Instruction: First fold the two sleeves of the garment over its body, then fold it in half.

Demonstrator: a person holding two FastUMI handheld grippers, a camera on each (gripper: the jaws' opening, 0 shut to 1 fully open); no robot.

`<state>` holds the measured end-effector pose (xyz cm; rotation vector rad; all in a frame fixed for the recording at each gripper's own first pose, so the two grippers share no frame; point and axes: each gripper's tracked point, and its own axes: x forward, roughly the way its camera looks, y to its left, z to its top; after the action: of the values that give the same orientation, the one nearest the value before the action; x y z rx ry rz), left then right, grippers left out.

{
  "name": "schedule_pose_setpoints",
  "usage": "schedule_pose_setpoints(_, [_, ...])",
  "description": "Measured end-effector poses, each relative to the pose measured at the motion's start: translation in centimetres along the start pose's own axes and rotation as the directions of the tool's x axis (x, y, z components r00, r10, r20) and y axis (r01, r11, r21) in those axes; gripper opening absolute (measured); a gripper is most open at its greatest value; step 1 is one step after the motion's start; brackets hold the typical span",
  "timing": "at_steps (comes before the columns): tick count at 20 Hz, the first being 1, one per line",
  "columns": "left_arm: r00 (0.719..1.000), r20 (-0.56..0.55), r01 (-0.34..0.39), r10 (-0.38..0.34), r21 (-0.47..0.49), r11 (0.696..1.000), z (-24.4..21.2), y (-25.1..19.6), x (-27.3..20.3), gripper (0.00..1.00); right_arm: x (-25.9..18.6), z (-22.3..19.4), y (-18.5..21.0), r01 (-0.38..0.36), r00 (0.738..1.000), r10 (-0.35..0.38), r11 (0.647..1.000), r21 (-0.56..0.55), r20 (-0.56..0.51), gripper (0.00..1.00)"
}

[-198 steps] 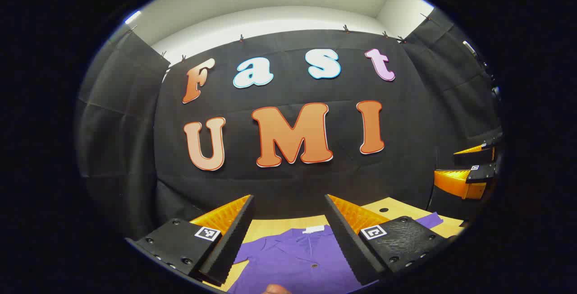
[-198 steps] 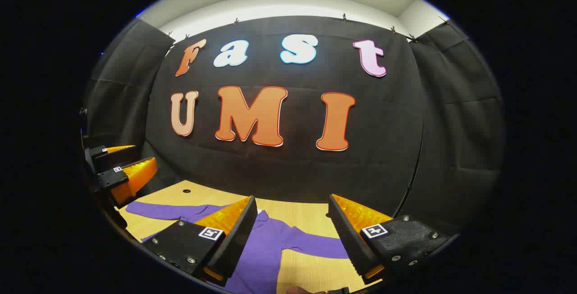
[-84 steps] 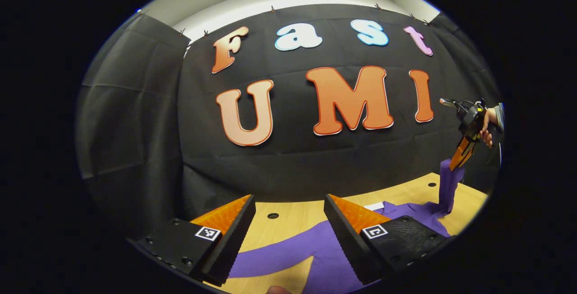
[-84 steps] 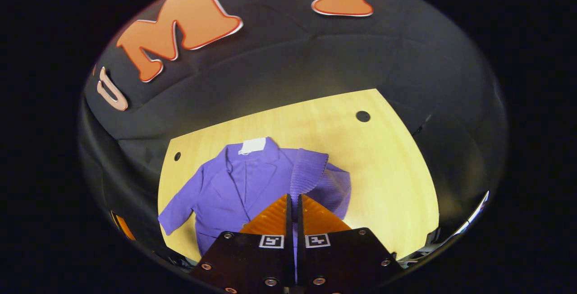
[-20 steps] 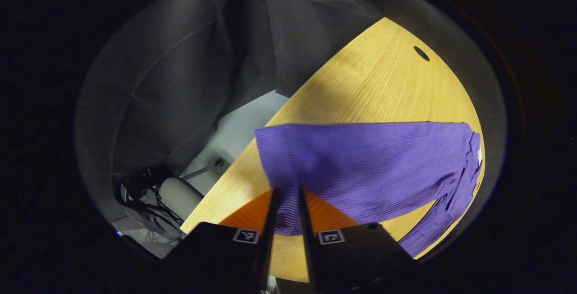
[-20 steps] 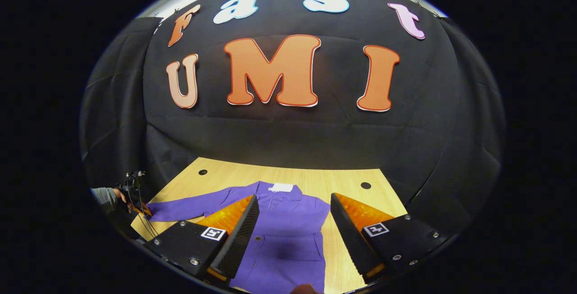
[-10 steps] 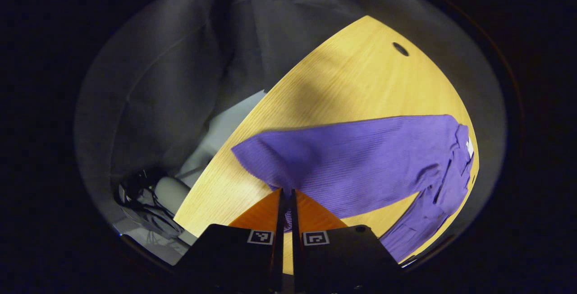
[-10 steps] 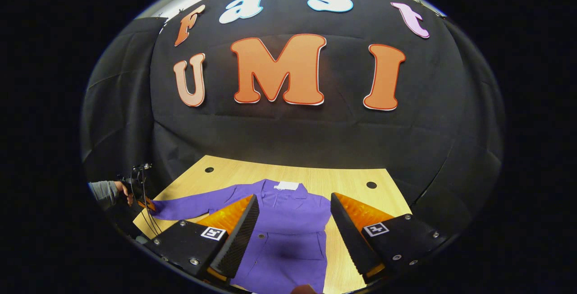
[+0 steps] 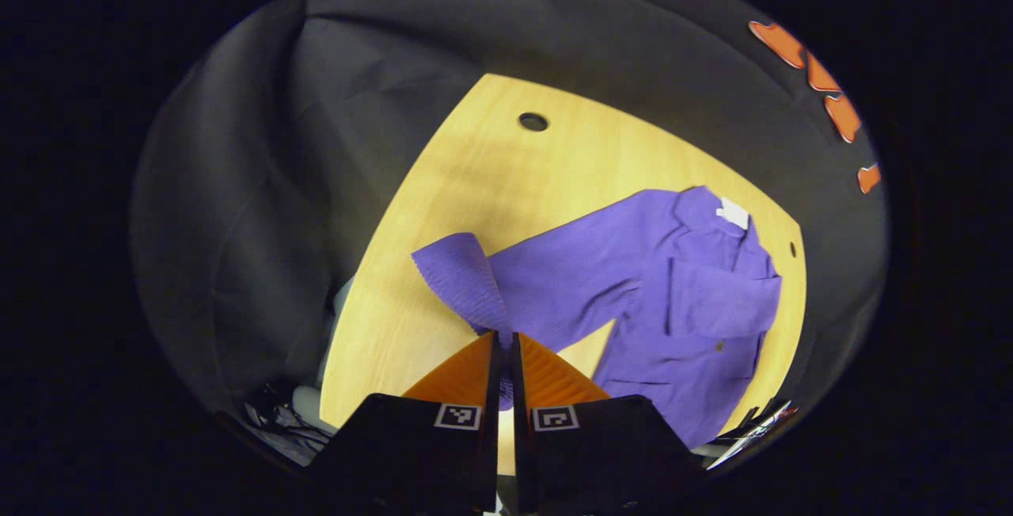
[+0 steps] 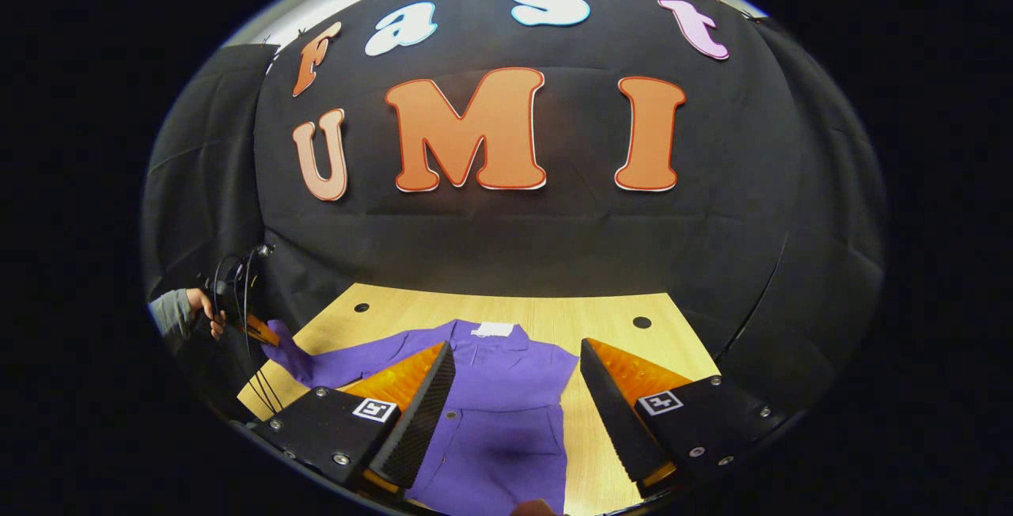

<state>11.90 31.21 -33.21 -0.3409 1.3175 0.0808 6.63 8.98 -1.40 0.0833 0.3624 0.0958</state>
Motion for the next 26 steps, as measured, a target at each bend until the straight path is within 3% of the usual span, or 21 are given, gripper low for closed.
schedule_pose_setpoints(3, [0.998, 0.039, 0.053, -0.057, 0.088, 0.995, 2.3, -6.3, -1.7, 0.10, -0.6, -0.7, -1.3, 0.021, 1.000, -0.021, 1.000, 0.017, 0.000, 0.95])
schedule_pose_setpoints(9, [0.986, 0.055, 0.138, -0.157, 0.257, 0.957, 4.0, -19.3, -2.8, 0.10, -1.5, -2.0, -2.9, 0.041, 0.999, -0.041, 0.996, 0.073, -0.005, 0.95])
schedule_pose_setpoints(15, [0.976, 0.031, 0.184, -0.215, 0.404, 0.896, 2.8, -29.9, -2.3, 0.10, -2.3, -3.2, -4.1, 0.084, 0.996, -0.084, 0.993, 0.086, -0.003, 0.95])
schedule_pose_setpoints(20, [0.969, 0.025, 0.196, -0.244, 0.515, 0.834, 2.1, -36.8, -1.3, 0.10, -3.0, -4.5, -6.1, 0.121, 0.993, -0.119, 0.989, 0.090, -0.026, 0.95])
schedule_pose_setpoints(22, [0.968, 0.073, 0.162, -0.239, 0.546, 0.822, 2.8, -39.0, 0.1, 0.10, -3.1, -4.7, -6.5, 0.135, 0.991, -0.131, 0.984, 0.118, -0.039, 0.95])
schedule_pose_setpoints(26, [0.970, 0.060, 0.162, -0.235, 0.561, 0.812, 1.5, -41.8, 2.4, 0.10, -3.8, -4.9, -7.3, 0.147, 0.989, -0.145, 0.981, 0.129, -0.027, 0.95])
